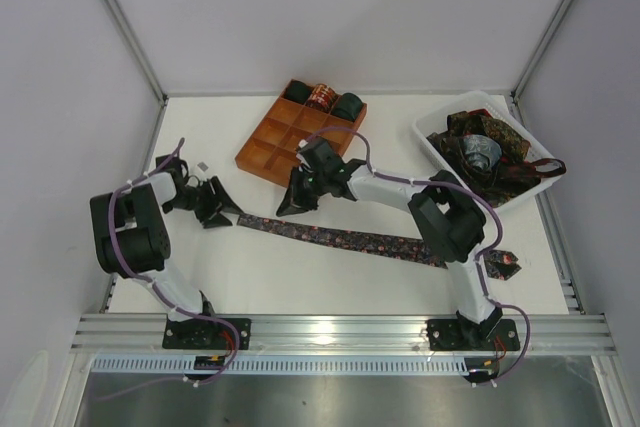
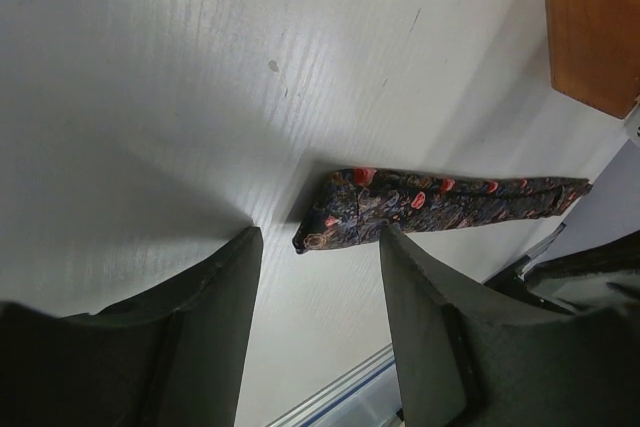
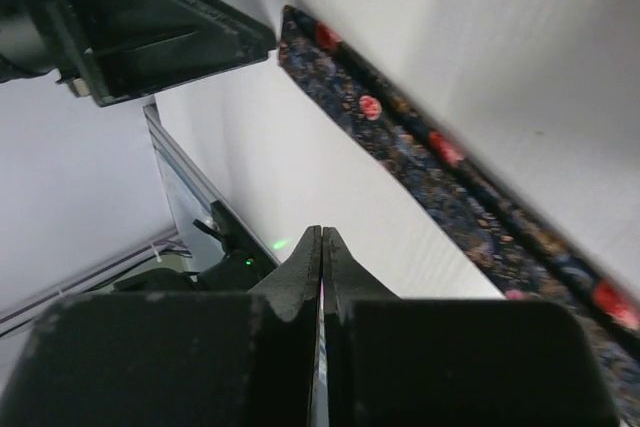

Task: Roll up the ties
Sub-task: Flatten the tie

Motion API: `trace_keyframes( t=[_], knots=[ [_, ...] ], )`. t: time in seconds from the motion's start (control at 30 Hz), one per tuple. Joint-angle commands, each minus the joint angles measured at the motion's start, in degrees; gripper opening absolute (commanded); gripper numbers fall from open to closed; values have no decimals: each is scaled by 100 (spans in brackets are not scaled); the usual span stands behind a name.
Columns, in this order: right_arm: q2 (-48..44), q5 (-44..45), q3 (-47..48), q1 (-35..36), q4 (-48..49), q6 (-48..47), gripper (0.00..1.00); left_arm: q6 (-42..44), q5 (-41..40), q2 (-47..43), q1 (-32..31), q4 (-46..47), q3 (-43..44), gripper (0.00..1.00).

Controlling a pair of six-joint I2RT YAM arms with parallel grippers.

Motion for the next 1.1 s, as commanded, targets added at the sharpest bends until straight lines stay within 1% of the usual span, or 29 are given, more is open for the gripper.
trace_keyframes(
  t=[0.0, 0.17, 0.37, 0.53, 0.57, 0.67, 0.73, 0.77, 0.83, 0.87, 0.93, 1.03, 1.07],
  knots=[
    [92, 373, 249, 157, 302, 359, 0, 284, 44, 143, -45, 304, 198, 57],
    [242, 338, 258, 166, 372, 412, 0, 328, -43, 311, -133, 190, 260, 55],
    [444, 504, 355, 297, 364, 473, 0, 355, -175, 293, -291, 103, 146, 49],
    [585, 505, 495, 359, 408, 509, 0, 416, -544, 398, -327, -100, 198, 41],
    [620, 496, 513, 368, 417, 500, 0, 425, -588, 407, -327, -117, 190, 38],
    [717, 478, 548, 403, 417, 517, 0, 416, -614, 381, -327, -117, 155, 36],
    [743, 504, 565, 438, 425, 517, 0, 399, -650, 337, -327, -126, 146, 32],
    [761, 505, 600, 447, 434, 517, 0, 399, -659, 302, -336, -144, 137, 28],
    [805, 522, 653, 491, 425, 517, 0, 390, -676, 276, -336, -144, 137, 26],
    [822, 540, 688, 500, 391, 535, 0, 390, -676, 249, -327, -161, 128, 22],
    [884, 584, 732, 543, 390, 544, 0, 372, -667, 232, -344, -170, 111, 21],
    [1024, 724, 899, 631, 215, 500, 0, 302, -676, 66, -336, -170, -3, 15],
    [1025, 724, 899, 649, 215, 500, 0, 293, -676, 65, -336, -170, -21, 14]
  ],
)
